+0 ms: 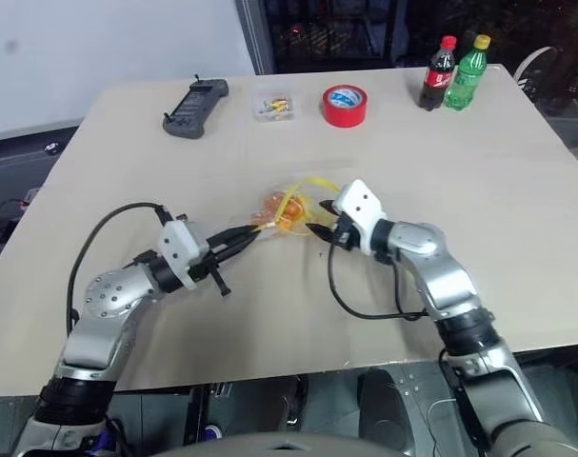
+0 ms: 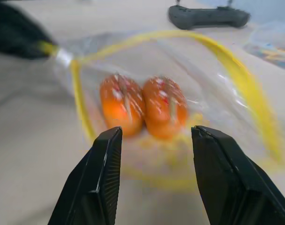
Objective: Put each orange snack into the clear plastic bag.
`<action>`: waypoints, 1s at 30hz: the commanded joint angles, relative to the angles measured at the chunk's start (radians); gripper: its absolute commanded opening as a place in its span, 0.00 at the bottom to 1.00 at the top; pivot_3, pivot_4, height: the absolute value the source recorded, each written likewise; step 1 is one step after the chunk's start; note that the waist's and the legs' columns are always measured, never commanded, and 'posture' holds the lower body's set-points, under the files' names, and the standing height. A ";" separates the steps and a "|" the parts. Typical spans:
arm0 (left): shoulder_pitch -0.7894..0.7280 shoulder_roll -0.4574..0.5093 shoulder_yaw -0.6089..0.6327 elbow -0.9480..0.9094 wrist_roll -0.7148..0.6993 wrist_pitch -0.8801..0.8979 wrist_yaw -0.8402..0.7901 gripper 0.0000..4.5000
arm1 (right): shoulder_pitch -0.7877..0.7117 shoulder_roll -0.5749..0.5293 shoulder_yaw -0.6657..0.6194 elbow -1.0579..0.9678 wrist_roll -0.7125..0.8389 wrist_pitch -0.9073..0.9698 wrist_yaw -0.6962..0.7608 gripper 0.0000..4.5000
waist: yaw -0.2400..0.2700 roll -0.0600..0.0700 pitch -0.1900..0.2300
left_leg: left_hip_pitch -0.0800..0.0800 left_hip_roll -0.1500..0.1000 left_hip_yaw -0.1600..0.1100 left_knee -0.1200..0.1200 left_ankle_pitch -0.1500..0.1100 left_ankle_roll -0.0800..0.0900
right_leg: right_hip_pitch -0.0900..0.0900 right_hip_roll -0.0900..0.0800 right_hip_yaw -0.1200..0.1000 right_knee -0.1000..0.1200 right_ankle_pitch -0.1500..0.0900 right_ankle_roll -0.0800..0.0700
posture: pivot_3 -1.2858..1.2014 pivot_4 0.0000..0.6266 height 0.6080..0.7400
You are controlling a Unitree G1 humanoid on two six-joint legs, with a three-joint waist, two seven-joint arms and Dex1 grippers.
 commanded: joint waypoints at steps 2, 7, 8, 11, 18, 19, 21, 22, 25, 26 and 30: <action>-0.026 0.009 0.047 0.021 -0.076 -0.005 -0.043 0.00 | -0.019 -0.061 0.036 0.073 -0.228 -0.248 -0.115 0.53 | -0.001 0.000 0.000 | 0.000 0.000 0.000 0.000 0.000 0.000 | 0.000 0.000 0.000 0.000 0.000 0.000 | 0.52 0.24 1.00; -0.034 0.017 0.053 0.026 -0.115 0.000 -0.083 0.00 | -0.121 -0.067 0.113 0.336 -0.460 -0.459 -0.283 0.53 | 0.000 0.000 0.000 | 0.001 0.000 0.001 0.001 0.000 0.000 | 0.000 0.000 0.000 0.000 0.000 0.000 | 0.52 0.24 1.00; -0.034 0.021 0.052 0.027 -0.114 -0.002 -0.090 0.00 | -0.150 -0.061 0.124 0.383 -0.492 -0.493 -0.311 0.53 | -0.002 0.000 0.000 | 0.001 0.000 0.002 0.001 0.000 0.000 | 0.000 0.000 0.001 0.000 0.000 0.000 | 0.52 0.24 1.00; -0.034 0.024 0.052 0.029 -0.110 -0.005 -0.102 0.00 | -0.215 -0.045 0.139 0.492 -0.544 -0.565 -0.362 0.53 | -0.001 0.000 0.000 | 0.001 0.000 0.002 0.000 0.002 -0.003 | 0.000 0.000 0.002 0.001 0.000 0.000 | 0.52 0.24 1.00; 0.004 0.034 0.049 0.017 -0.086 -0.039 -0.122 0.00 | -0.306 -0.044 0.132 0.613 -0.547 -0.708 -0.363 0.53 | 0.000 -0.001 0.000 | 0.000 0.000 0.002 0.000 0.002 -0.004 | 0.000 0.000 0.002 -0.001 0.000 0.000 | 0.52 0.24 1.00; 0.009 0.035 0.047 0.014 -0.081 -0.047 -0.124 0.00 | -0.309 -0.049 0.134 0.617 -0.547 -0.727 -0.352 0.53 | 0.000 -0.001 0.000 | 0.000 0.000 0.002 0.000 0.002 -0.004 | 0.000 0.000 0.002 -0.001 0.000 0.000 | 0.52 0.24 1.00; 0.015 0.035 0.043 0.012 -0.070 -0.062 -0.125 0.00 | -0.316 -0.059 0.145 0.624 -0.544 -0.773 -0.317 0.53 | 0.000 -0.001 0.001 | 0.000 0.000 0.002 0.000 0.002 -0.004 | 0.000 0.000 0.002 -0.002 0.000 0.000 | 0.52 0.24 1.00; 0.018 0.032 0.041 0.011 -0.066 -0.069 -0.123 0.00 | -0.321 -0.062 0.150 0.631 -0.540 -0.795 -0.295 0.53 | 0.000 -0.001 0.001 | 0.000 0.000 0.002 -0.001 0.002 -0.004 | 0.000 0.000 0.002 -0.002 0.000 0.000 | 0.52 0.24 1.00; 0.022 0.028 0.033 0.015 -0.055 -0.088 -0.124 0.00 | -0.345 -0.068 0.167 0.672 -0.539 -0.856 -0.243 0.53 | -0.003 -0.001 0.001 | 0.000 0.000 0.002 -0.001 0.002 -0.004 | 0.000 0.000 0.002 -0.002 0.000 0.000 | 0.52 0.24 1.00; 0.023 0.028 0.030 0.016 -0.053 -0.092 -0.124 0.00 | -0.356 -0.065 0.171 0.693 -0.536 -0.875 -0.224 0.53 | -0.003 -0.001 0.001 | 0.000 0.000 0.002 -0.001 0.002 -0.004 | 0.000 0.000 0.002 -0.002 0.000 0.000 | 0.52 0.24 1.00; 0.030 0.029 0.028 0.014 -0.044 -0.105 -0.125 0.00 | -0.398 -0.043 0.165 0.770 -0.510 -0.910 -0.172 0.53 | -0.003 -0.001 0.001 | 0.000 0.000 0.002 -0.001 0.002 -0.004 | 0.000 0.001 0.002 -0.002 0.000 -0.001 | 0.52 0.24 1.00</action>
